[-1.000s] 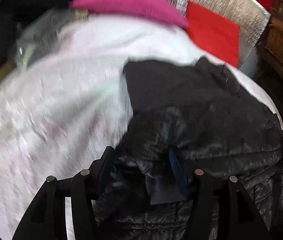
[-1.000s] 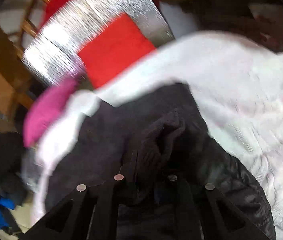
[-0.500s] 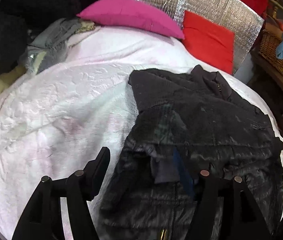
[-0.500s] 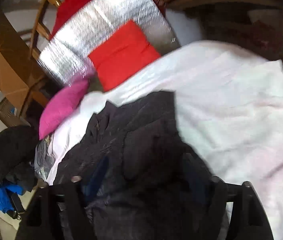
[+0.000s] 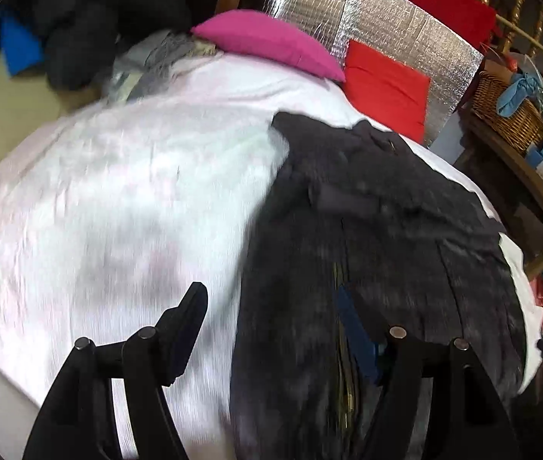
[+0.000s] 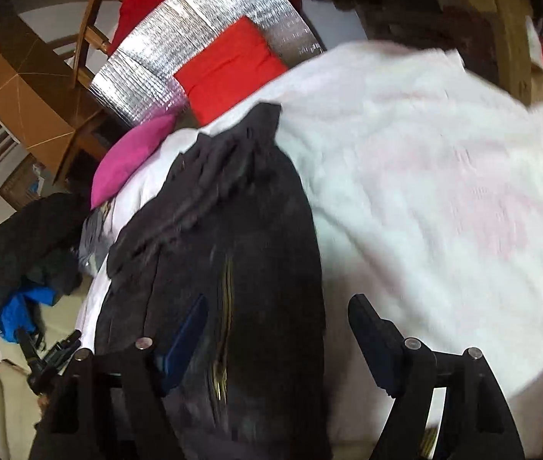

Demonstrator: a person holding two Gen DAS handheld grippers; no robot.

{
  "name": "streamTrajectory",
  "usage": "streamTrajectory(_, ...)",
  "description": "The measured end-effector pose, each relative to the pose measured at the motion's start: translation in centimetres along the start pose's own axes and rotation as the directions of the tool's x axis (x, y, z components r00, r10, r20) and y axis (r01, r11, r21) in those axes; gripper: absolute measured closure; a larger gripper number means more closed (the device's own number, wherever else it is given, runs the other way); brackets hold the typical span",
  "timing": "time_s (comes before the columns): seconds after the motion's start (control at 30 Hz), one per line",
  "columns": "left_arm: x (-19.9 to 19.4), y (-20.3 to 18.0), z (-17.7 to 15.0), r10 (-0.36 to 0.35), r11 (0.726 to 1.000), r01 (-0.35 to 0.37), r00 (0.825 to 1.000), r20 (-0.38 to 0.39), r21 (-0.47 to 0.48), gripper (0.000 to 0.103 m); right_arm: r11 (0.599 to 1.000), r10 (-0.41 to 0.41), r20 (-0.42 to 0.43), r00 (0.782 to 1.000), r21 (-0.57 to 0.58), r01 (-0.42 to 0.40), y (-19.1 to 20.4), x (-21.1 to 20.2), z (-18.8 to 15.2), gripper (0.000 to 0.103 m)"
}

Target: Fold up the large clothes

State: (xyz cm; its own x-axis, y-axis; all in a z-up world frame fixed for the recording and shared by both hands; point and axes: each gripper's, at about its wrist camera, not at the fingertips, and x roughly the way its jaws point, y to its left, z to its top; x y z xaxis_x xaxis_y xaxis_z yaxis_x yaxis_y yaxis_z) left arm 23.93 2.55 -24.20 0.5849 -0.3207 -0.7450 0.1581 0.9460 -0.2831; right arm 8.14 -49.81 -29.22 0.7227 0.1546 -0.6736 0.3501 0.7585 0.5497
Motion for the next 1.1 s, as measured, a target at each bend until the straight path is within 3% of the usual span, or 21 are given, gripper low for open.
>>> streamTrajectory(0.07, -0.6, 0.2, -1.6, -0.033, 0.999, 0.032, 0.999, -0.011, -0.031, 0.033, 1.000, 0.002, -0.014, 1.000, 0.022, -0.001, -0.3, 0.2, -0.7, 0.027)
streamTrajectory(0.17, -1.2, 0.4, -3.4, -0.051, 0.997, 0.049, 0.998, -0.027, -0.057, 0.049, 0.999, -0.001, -0.048, 0.999, 0.043, 0.003, -0.5, 1.4, -0.9, 0.036)
streamTrajectory(0.23, -1.2, 0.5, -4.1, -0.054, 0.997, 0.052, 0.998, -0.037, -0.062, 0.052, 0.999, -0.032, -0.094, 0.995, 0.041, 0.036, -0.5, 2.9, -1.3, 0.048)
streamTrajectory(0.27, -1.1, 0.5, -4.5, -0.057, 0.996, 0.054, 0.997, -0.048, -0.067, 0.052, 0.998, -0.035, -0.115, 0.993, 0.039, 0.040, -0.5, 3.2, -1.7, 0.065)
streamTrajectory(0.3, -1.1, 0.4, -4.8, -0.059, 0.996, 0.055, 0.996, -0.060, -0.069, 0.052, 0.999, -0.041, -0.149, 0.988, 0.022, 0.045, -0.1, 3.9, -2.1, 0.069)
streamTrajectory(0.37, -1.1, 0.5, -5.4, -0.071, 0.995, 0.064, 0.994, -0.087, -0.082, 0.051, 0.996, -0.073, -0.145, 0.987, -0.053, 0.066, 1.2, 4.0, -2.8, 0.069)
streamTrajectory(0.43, -1.0, 0.7, -5.9, -0.073, 0.994, 0.064, 0.992, -0.103, -0.089, 0.044, 0.990, -0.048, -0.119, 0.992, -0.134, 0.032, 2.8, 3.4, -3.4, 0.069)
streamTrajectory(0.5, -0.8, 0.6, -6.4, -0.078, 0.993, 0.067, 0.990, -0.121, -0.092, 0.044, 0.986, -0.017, -0.101, 0.995, -0.164, 0.000, 3.4, 2.8, -3.6, 0.070)
streamTrajectory(0.6, -0.8, 0.1, -6.8, -0.086, 0.995, 0.079, 0.988, -0.126, -0.065, 0.044, 0.986, -0.097, -0.137, 0.986, -0.147, 0.077, 2.2, 3.7, -3.7, 0.070)
streamTrajectory(0.7, -0.7, -0.1, -7.0, -0.063, 0.997, 0.057, 0.990, -0.124, -0.050, 0.055, 0.990, -0.105, -0.165, 0.981, -0.112, 0.087, 1.4, 4.0, -3.6, 0.069)
streamTrajectory(0.8, -0.6, -0.1, -7.1, -0.041, 0.998, 0.035, 0.991, -0.127, -0.052, 0.055, 0.988, -0.113, -0.173, 0.978, -0.125, 0.092, 1.3, 4.0, -3.9, 0.069)
streamTrajectory(0.87, -0.4, -0.1, -7.2, -0.004, 0.999, -0.003, 0.990, -0.140, -0.050, 0.051, 0.985, -0.132, -0.160, 0.978, -0.134, 0.111, 1.1, 3.7, -3.9, 0.069)
streamTrajectory(0.97, 0.0, 0.1, -7.5, -0.012, 0.997, 0.001, 0.987, -0.160, -0.074, 0.041, 0.991, -0.118, -0.115, 0.986, -0.070, 0.111, 0.2, 2.6, -3.2, 0.069)
streamTrajectory(1.1, 0.1, -0.4, -8.0, -0.065, 0.996, 0.052, 0.982, -0.179, -0.076, 0.041, 0.994, -0.097, -0.208, 0.973, -0.073, 0.083, 0.1, 4.2, -3.8, 0.067)
